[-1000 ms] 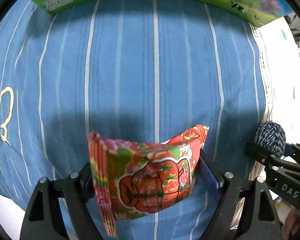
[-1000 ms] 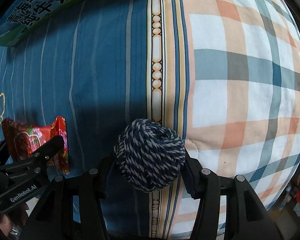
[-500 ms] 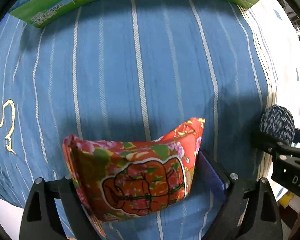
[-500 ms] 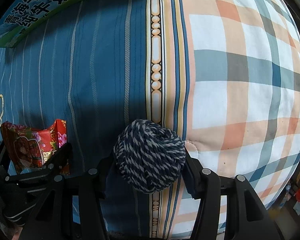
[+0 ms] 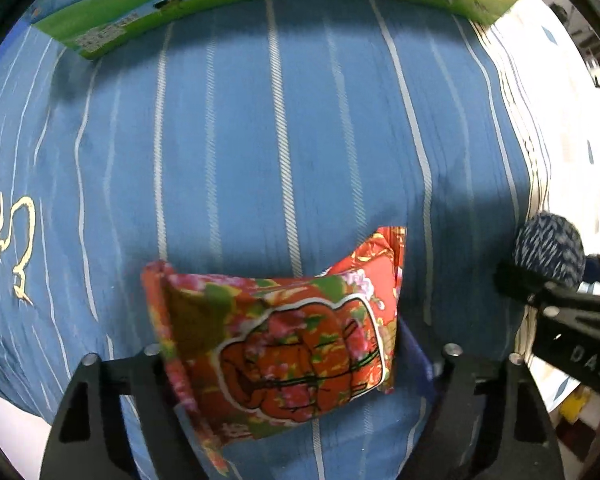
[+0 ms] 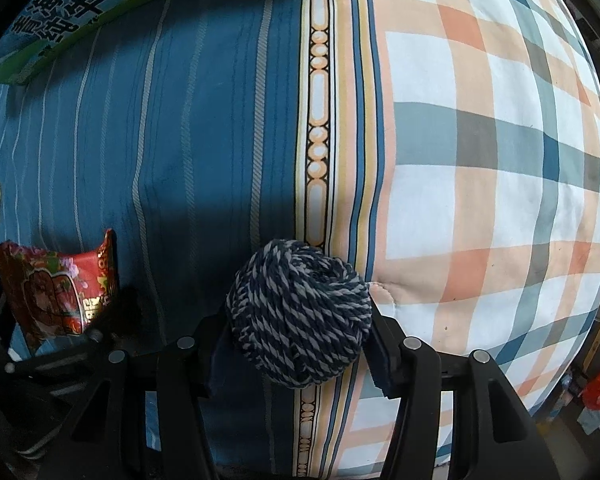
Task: Organize soft objects
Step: 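Lift the red snack bag and yarn ball toward the box, then lower the red snack bag and yarn ball into the box and open both tools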
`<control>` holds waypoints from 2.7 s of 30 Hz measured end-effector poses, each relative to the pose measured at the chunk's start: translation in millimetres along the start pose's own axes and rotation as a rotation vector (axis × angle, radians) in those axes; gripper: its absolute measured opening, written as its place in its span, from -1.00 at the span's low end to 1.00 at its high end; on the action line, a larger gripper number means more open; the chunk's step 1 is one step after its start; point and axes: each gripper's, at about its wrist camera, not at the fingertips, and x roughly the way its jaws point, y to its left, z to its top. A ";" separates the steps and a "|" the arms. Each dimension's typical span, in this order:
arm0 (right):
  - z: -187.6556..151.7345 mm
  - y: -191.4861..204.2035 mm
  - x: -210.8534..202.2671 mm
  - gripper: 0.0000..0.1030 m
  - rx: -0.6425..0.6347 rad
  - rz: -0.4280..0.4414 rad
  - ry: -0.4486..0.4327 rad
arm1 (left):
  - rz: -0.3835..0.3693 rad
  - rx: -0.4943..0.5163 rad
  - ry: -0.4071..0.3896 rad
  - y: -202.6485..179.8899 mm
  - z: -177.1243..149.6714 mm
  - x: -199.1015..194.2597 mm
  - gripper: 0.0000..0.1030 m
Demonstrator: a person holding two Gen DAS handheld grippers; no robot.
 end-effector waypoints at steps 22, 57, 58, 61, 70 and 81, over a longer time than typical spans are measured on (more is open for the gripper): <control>-23.1 8.2 -32.9 0.06 -0.015 0.006 -0.072 | -0.081 -0.045 -0.081 42.4 -6.5 -67.0 0.42; 47.2 30.7 -281.3 0.06 -0.065 0.189 -0.491 | -0.128 0.011 -0.508 100.4 99.4 -286.1 0.42; 53.8 31.8 -283.0 0.06 -0.067 0.194 -0.490 | -0.129 0.009 -0.508 101.7 105.3 -284.8 0.42; 75.7 33.6 -283.8 0.06 -0.070 0.206 -0.484 | -0.143 0.003 -0.491 106.8 124.0 -279.7 0.42; 165.1 37.9 -247.1 0.06 -0.057 0.225 -0.416 | -0.144 -0.047 -0.349 130.8 209.6 -223.4 0.42; 251.0 42.8 -160.2 0.06 -0.041 0.139 -0.277 | -0.125 -0.094 -0.145 146.6 269.0 -133.4 0.42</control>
